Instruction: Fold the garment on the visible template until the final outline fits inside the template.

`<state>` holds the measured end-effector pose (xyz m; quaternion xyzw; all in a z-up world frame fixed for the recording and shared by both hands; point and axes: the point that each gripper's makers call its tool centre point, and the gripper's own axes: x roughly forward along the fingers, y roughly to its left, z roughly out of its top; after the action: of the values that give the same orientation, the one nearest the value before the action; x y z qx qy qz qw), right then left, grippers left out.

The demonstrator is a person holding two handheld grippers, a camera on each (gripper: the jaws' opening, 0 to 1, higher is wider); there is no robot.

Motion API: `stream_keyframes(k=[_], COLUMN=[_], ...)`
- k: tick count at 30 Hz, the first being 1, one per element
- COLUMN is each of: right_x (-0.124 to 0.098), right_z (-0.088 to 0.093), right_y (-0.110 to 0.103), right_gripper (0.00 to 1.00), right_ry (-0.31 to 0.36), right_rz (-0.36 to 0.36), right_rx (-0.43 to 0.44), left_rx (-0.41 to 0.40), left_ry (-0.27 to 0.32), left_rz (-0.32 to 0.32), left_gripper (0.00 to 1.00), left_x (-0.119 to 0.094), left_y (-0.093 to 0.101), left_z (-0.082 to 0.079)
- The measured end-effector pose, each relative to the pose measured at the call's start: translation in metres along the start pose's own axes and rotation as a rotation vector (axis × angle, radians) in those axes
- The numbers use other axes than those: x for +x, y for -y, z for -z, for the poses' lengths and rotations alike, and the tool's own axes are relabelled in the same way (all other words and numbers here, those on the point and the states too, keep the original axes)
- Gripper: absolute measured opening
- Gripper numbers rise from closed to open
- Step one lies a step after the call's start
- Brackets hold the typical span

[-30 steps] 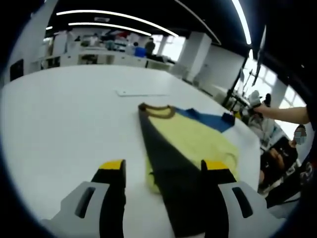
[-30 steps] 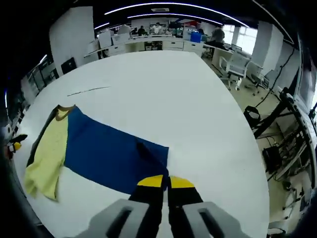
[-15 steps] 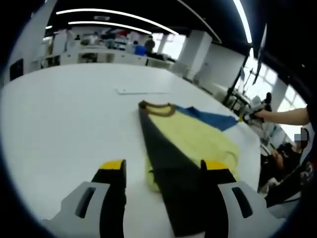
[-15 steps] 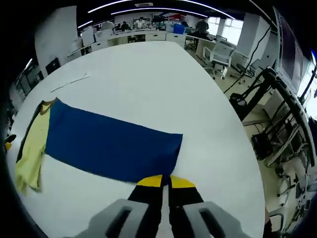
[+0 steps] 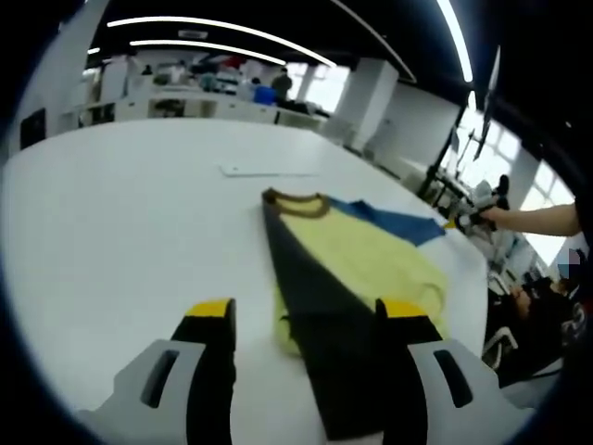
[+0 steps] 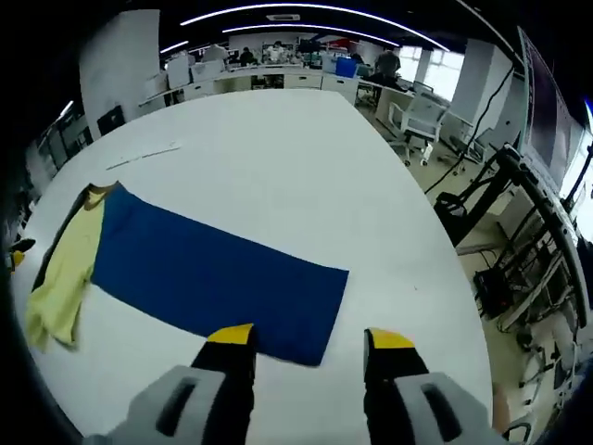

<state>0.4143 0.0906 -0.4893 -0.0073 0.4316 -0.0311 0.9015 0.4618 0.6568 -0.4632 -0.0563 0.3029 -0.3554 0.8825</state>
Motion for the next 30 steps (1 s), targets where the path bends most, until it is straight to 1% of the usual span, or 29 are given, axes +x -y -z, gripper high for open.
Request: stream_keyframes(k=[1,2,3,4,5,7,8,10,15,17,20,23,24,26,27,30], right_x=[0.0,0.0,-0.001,-0.001,-0.003,-0.004,-0.004,-0.005,-0.006,-0.007,-0.011,-0.015,-0.017,-0.021,-0.024,-0.029], right_z=[-0.004,-0.007,-0.006,-0.01,-0.013,-0.015,-0.019,-0.021,-0.025,-0.026,-0.03,-0.033,-0.035,-0.036,-0.038,-0.039], right_y=[-0.005,-0.01,-0.011,-0.016,-0.019,-0.023,-0.029,-0.032,-0.042,-0.046,-0.057,-0.066,-0.074,-0.084,-0.094,-0.11], right_gripper=[0.57,0.66,0.73,0.77,0.79,0.83,0.87,0.91,0.97,0.96,0.96,0.96,0.96,0.96,0.96,0.95], right_ry=[0.019,0.035,0.028,0.051,0.067,0.074,0.09,0.102,0.108,0.115,0.126,0.136,0.146,0.149,0.156,0.162], right_rz=[-0.025,-0.052,-0.054,-0.077,-0.088,-0.1,-0.127,-0.134,-0.164,-0.169,-0.201,-0.216,-0.242,-0.269,-0.294,-0.326], right_rx=[-0.012,-0.03,-0.014,-0.018,-0.033,-0.034,-0.022,-0.03,-0.042,-0.063,-0.066,-0.084,-0.09,-0.097,-0.111,-0.13], left_rx=[0.001,0.001,0.0,0.002,0.002,0.002,0.003,0.006,0.008,0.013,0.014,0.014,0.011,0.009,0.008,0.004], left_ry=[0.001,0.002,0.002,0.003,0.003,0.004,0.005,0.004,0.005,-0.001,-0.014,-0.022,-0.023,-0.029,-0.034,-0.048], left_rz=[0.0,-0.001,0.0,0.001,0.001,0.002,0.003,0.003,0.004,0.004,0.009,0.008,0.008,0.009,0.013,0.031], left_gripper=[0.57,0.57,0.57,0.57,0.57,0.57,0.57,0.57,0.57,0.57,0.57,0.57,0.57,0.56,0.55,0.51], left_x=[0.0,-0.001,-0.001,-0.001,-0.002,-0.003,-0.003,-0.004,-0.006,-0.007,-0.01,-0.015,-0.016,-0.019,-0.021,-0.025], left_y=[0.0,0.0,0.0,0.0,0.0,-0.001,-0.001,-0.001,-0.001,-0.001,0.001,0.002,0.002,0.003,0.003,0.008], left_z=[0.0,0.0,0.0,0.0,0.0,-0.001,-0.001,-0.001,-0.001,0.001,0.007,0.012,0.014,0.017,0.019,0.025])
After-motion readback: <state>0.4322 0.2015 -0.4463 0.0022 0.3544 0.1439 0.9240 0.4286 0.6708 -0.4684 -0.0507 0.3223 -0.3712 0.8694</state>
